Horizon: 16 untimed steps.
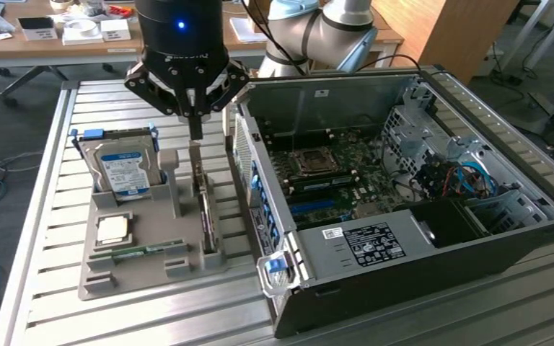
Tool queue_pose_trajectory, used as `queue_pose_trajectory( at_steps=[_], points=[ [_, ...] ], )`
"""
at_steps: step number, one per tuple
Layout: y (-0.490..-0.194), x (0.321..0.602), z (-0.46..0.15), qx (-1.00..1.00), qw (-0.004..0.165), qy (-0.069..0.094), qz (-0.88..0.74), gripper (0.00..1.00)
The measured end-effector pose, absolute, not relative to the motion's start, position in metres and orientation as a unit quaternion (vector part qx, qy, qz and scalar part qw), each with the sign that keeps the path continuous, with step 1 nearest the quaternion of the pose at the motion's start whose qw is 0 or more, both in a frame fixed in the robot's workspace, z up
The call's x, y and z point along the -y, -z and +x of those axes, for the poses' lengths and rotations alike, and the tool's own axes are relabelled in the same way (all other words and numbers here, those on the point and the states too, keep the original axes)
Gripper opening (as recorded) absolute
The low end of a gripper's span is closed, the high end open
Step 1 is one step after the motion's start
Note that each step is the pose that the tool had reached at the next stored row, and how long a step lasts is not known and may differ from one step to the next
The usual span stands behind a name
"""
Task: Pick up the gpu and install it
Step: 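Reach for the gpu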
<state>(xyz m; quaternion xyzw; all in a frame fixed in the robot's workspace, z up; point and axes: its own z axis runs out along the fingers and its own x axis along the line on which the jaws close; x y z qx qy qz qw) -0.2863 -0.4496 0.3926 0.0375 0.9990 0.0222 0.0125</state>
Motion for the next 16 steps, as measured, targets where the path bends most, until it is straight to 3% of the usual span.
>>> queue_pose_trajectory(
  at_steps=[16],
  points=[
    [-0.391,0.466,-0.289,-0.999,0.012,-0.022,0.037,0.11]
  ],
)
